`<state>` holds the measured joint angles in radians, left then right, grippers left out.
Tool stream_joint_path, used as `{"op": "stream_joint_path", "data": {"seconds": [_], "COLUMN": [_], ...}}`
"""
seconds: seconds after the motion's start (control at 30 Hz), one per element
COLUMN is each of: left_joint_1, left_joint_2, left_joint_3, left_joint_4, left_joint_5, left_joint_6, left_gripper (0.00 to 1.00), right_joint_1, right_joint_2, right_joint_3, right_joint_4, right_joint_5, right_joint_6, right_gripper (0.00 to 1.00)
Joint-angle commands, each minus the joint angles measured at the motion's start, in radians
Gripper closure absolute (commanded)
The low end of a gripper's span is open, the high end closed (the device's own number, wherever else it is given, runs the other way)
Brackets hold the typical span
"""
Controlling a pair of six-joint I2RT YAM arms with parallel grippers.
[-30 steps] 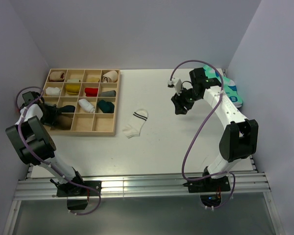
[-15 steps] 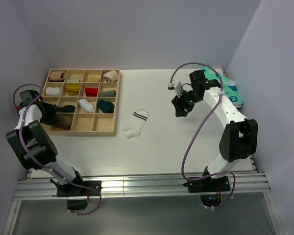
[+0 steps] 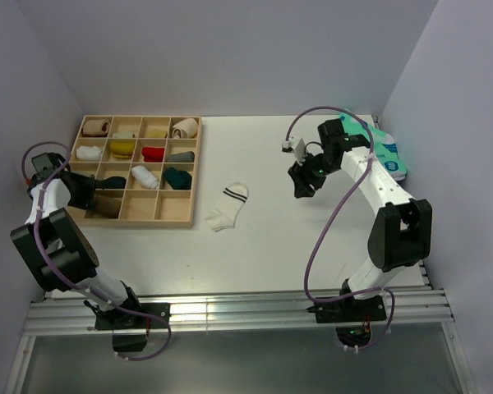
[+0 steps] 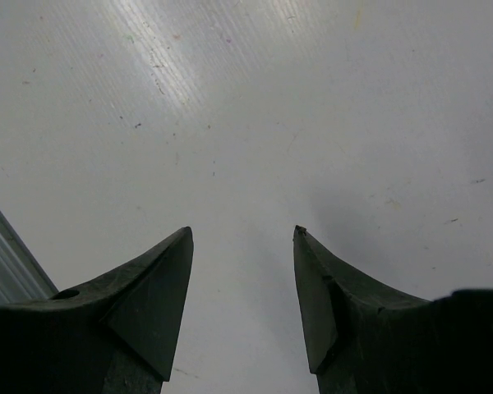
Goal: Roll the socks
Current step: Place the sock in the storage box.
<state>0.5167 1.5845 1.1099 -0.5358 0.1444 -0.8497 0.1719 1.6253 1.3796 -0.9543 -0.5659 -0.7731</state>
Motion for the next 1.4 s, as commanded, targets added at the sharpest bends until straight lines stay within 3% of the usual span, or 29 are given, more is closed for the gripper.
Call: {"op": "stream_joint_path", "data": {"seconds": [0.0, 0.27, 0.57, 0.9, 1.17, 1.37], "left_joint_1": [0.002, -0.006, -0.01, -0.012, -0.024, -0.182], "left_joint_2": [-0.038, -0.041, -0.021, -0.038, -0.142, -0.26], "left_joint_3": [0.015, -0.015, -0.079, -0.134, 0.005, 0.039], "left_joint_4": [0.01, 0.068, 0.091, 0.131, 0.056, 0.04], "left_joint_5": [0.026, 0.038, -0.017, -0.006, 0.038, 0.009], "left_joint_6": [0.024, 0.001, -0.022, -0.028, 0.004, 0.014], "left_gripper": [0.48, 0.62, 0.69, 0.7, 0.64, 0.62], "right_joint_1": [-0.008, -0.009, -0.009, -0.011, -0.011, -0.002], "right_joint_2": [-0.047, -0.051, -0.062, -0.073, -0.081, -0.084], "right_joint_3": [-0.007, -0.017, -0.033, -0.045, -0.005, 0.01], "right_joint_4": [0.008, 0.012, 0.011, 0.005, -0.001, 0.023], "right_joint_5": [-0.02, -0.022, -0.025, -0.02, -0.028, -0.042], "right_joint_6": [0.0, 0.005, 0.0, -0.003, 0.032, 0.044], "right_gripper": [0.41, 0.42, 0.42, 0.42, 0.42, 0.41]}}
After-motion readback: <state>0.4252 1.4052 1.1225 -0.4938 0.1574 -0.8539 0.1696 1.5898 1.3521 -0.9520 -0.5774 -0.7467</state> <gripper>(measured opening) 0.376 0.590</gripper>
